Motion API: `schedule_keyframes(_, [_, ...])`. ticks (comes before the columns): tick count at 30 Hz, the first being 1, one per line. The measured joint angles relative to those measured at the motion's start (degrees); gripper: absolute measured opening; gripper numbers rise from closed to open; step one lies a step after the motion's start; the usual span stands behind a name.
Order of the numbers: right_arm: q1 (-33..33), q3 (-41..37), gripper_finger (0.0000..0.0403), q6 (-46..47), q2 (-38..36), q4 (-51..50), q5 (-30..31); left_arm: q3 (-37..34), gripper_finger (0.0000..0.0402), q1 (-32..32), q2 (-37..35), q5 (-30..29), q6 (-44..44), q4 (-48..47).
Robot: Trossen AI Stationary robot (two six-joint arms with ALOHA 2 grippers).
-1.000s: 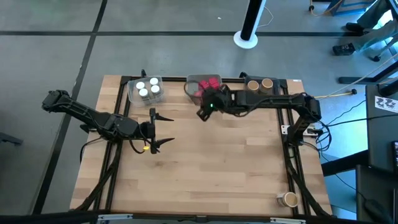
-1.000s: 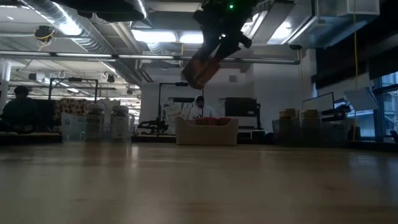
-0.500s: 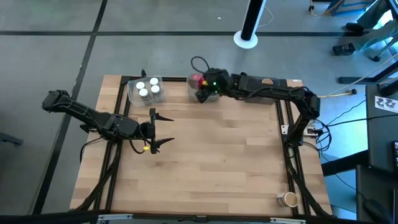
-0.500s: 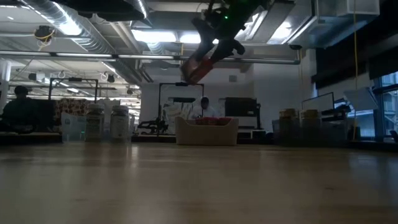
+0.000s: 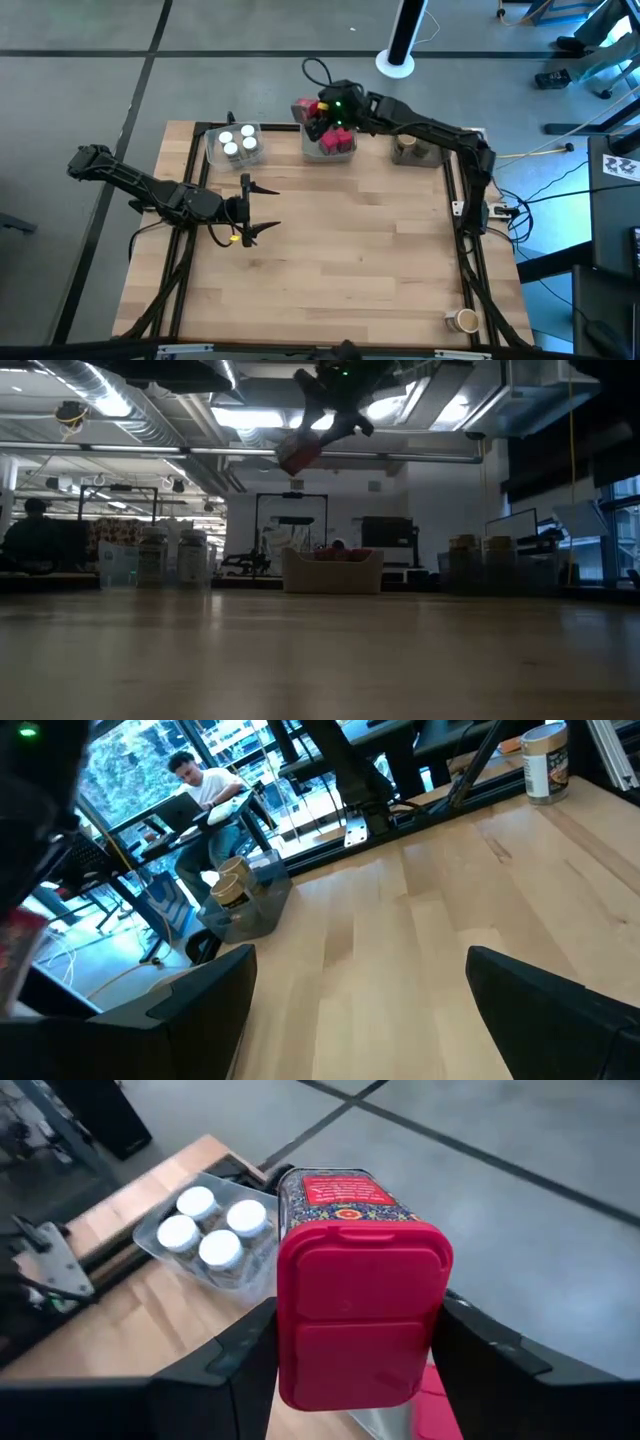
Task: Sort spices by type
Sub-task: Put the red seasoning can into the gray bin
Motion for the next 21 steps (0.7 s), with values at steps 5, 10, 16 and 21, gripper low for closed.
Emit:
schedule_keyframes(5, [-1.9, 5.7, 0.0223, 3.6, 4.2, -4.3, -3.9, 0.0, 0.0347, 0.0, 0.0, 0.0, 0.0, -0.1])
schedule_keyframes(10, [-3.5, 5.9, 0.0223, 4.2, 6.7, -10.6, -4.4, 0.0, 0.0347, 0.0, 0.0, 0.0, -0.2, -0.1])
schedule_keyframes(16, [-4.1, 5.9, 0.0223, 5.1, 9.8, -16.0, -3.8, 0.0, 0.0347, 0.0, 0.0, 0.0, -0.2, -0.1])
schedule_keyframes(21, [-4.0, 5.9, 0.0223, 5.1, 12.4, -16.0, -4.2, 0.0, 0.0347, 0.0, 0.0, 0.0, -0.3, -0.1])
